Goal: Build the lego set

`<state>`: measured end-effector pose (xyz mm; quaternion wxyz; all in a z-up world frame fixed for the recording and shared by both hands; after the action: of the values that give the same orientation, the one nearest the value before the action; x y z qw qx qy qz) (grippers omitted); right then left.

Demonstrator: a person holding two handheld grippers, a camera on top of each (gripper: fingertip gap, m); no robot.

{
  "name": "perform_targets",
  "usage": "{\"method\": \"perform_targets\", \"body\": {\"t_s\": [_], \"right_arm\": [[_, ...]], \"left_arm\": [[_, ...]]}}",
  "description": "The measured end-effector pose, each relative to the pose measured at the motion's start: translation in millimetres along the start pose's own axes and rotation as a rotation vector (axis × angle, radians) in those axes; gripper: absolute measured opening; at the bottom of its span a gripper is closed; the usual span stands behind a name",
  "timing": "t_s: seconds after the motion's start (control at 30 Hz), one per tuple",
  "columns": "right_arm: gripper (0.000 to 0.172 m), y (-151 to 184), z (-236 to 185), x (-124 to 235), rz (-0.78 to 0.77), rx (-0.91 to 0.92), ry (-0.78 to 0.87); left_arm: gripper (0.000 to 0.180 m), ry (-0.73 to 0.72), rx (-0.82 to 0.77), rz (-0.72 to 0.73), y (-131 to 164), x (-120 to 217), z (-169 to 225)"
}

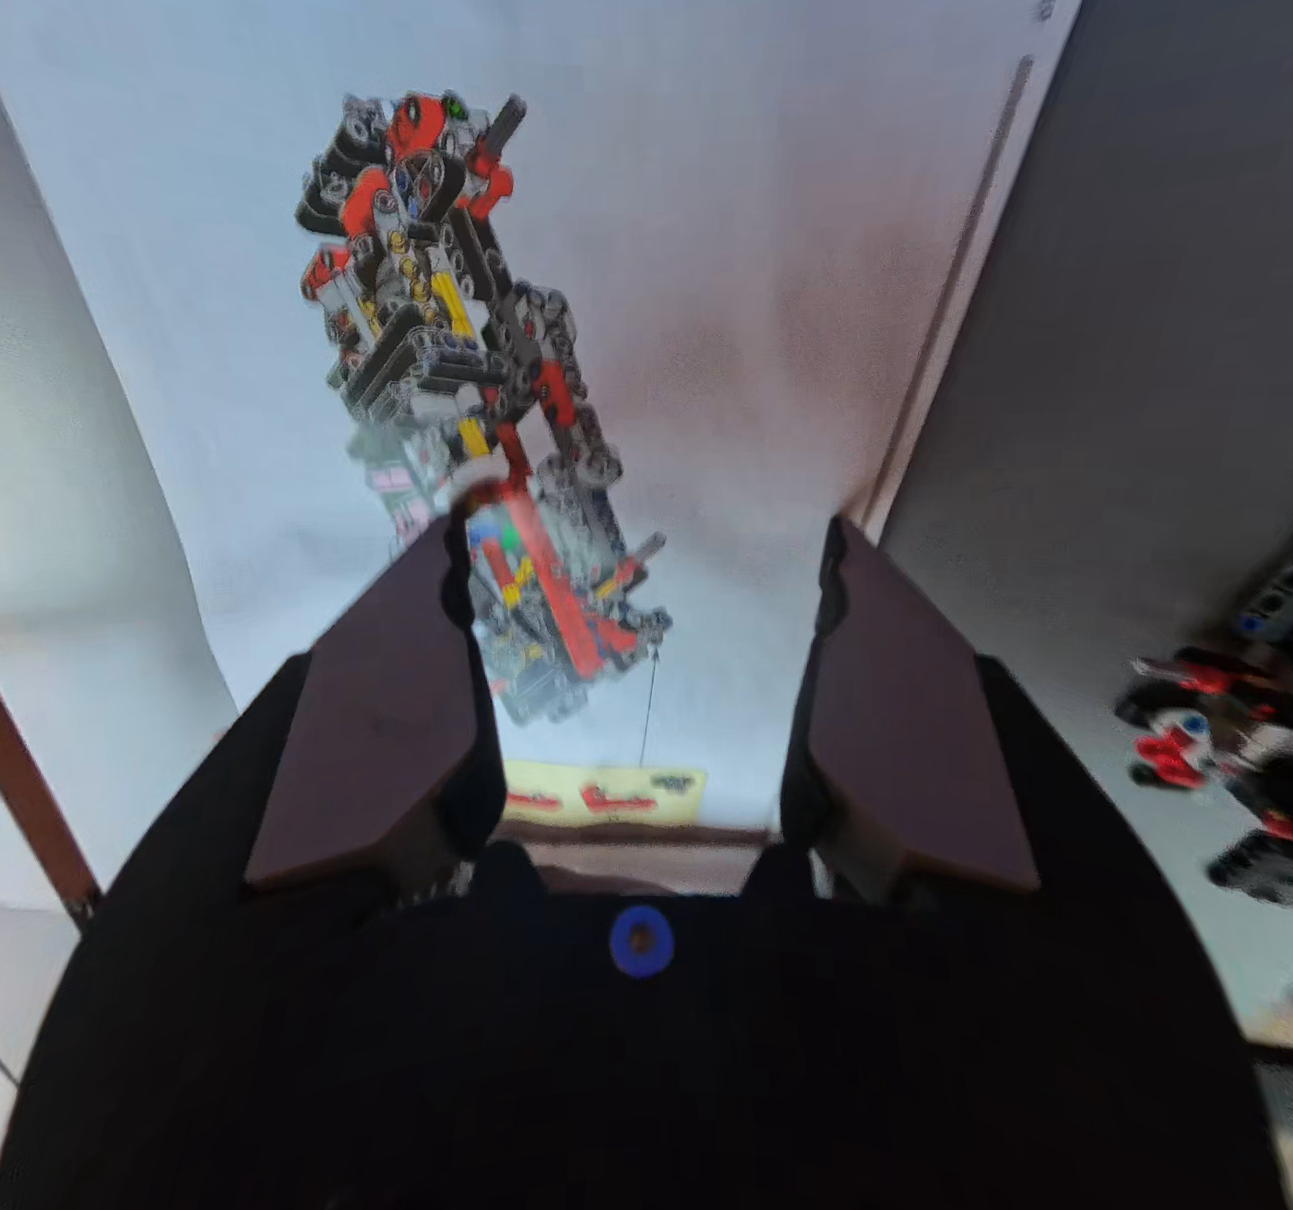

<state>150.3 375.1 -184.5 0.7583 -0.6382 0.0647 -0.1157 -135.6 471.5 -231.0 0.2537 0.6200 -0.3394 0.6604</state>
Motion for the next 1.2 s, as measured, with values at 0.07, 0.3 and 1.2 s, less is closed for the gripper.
{"method": "perform_targets", "body": {"t_s": [0.07,0.3,1.2], "right_arm": [[0.019,0,-1,0,0.000,0.001,-0.005],[0.018,0,-2,-1,0.004,-0.006,-0.017],[0.007,0,2,1,0.001,0.000,0.012]], "left_arm": [[0.096,0.004,-0.036,0.059,-3,0,1],[0.088,0.000,-0.048,-0.068,-8,0,-2],[0.067,0.061,0.119,0.210,-24,37,6]]}}
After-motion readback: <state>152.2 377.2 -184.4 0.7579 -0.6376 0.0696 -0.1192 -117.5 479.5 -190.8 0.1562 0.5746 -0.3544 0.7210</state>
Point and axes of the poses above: each gripper's, where its closed fingertips meet, x back along the fingers, y out of its underside, z = x × y across the jaws, the point moved 6 cm from there along x, back along the fingers, and after that the axes turned 5 degrees about z, right-handed, at the moved point
